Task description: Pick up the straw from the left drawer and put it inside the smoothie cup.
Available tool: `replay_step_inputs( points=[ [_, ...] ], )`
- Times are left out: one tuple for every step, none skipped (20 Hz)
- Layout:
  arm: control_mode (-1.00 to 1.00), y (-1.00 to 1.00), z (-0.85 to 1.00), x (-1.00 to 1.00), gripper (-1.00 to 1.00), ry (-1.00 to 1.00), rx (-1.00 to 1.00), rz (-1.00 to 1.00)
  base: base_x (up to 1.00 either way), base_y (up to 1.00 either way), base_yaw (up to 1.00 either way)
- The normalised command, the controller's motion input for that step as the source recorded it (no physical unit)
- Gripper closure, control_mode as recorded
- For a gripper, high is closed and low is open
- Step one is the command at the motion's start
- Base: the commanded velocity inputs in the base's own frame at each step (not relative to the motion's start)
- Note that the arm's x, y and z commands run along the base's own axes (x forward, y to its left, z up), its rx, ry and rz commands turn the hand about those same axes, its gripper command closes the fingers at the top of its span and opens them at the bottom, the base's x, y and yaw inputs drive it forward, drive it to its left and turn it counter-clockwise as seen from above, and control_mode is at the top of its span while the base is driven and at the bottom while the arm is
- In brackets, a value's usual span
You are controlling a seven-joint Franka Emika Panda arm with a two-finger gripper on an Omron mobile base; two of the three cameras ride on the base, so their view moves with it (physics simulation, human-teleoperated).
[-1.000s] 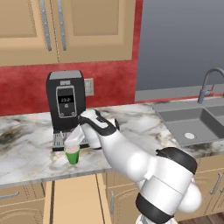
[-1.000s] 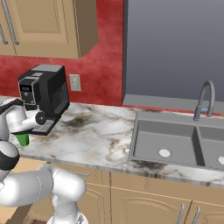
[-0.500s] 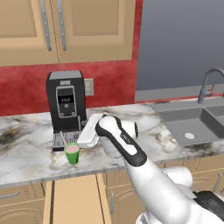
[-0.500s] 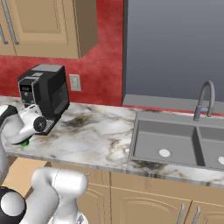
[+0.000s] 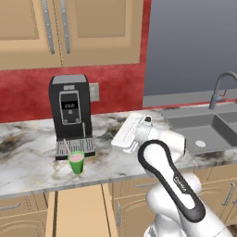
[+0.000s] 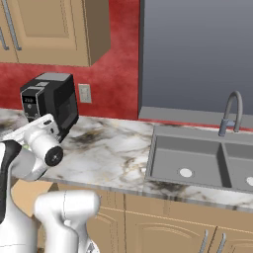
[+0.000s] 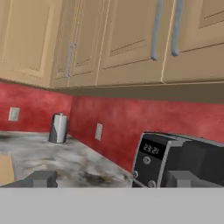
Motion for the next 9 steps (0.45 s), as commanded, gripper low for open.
replay_step_inputs(
  points=[
    [-1.00,-1.00,1.00,-0.50,-1.00,-0.08,0.15,-0.15,0.00,0.00,0.00],
    [-1.00,-1.00,1.00,-0.45,-1.00,-0.09,0.17,-0.15,0.00,0.00,0.00],
    [-1.00,-1.00,1.00,-0.32,-1.00,-0.08,0.18,-0.11,0.00,0.00,0.00],
    [-1.00,-1.00,0.81,-0.22,-1.00,-0.07,0.19,-0.08,0.00,0.00,0.00],
    [-1.00,-1.00,0.49,-0.17,-1.00,-0.08,0.19,-0.08,0.00,0.00,0.00],
    [-1.00,-1.00,0.30,0.00,-1.00,0.00,0.18,-0.42,0.00,0.00,0.00],
    [-1.00,0.00,0.00,0.09,-1.00,0.10,0.00,0.00,0.00,0.00,0.00],
    [-1.00,0.00,0.00,0.00,-1.00,0.00,0.00,0.00,0.00,0.00,0.00],
    [-1.00,0.00,0.00,0.00,-1.00,0.00,0.00,0.00,0.00,0.00,0.00]
  ],
)
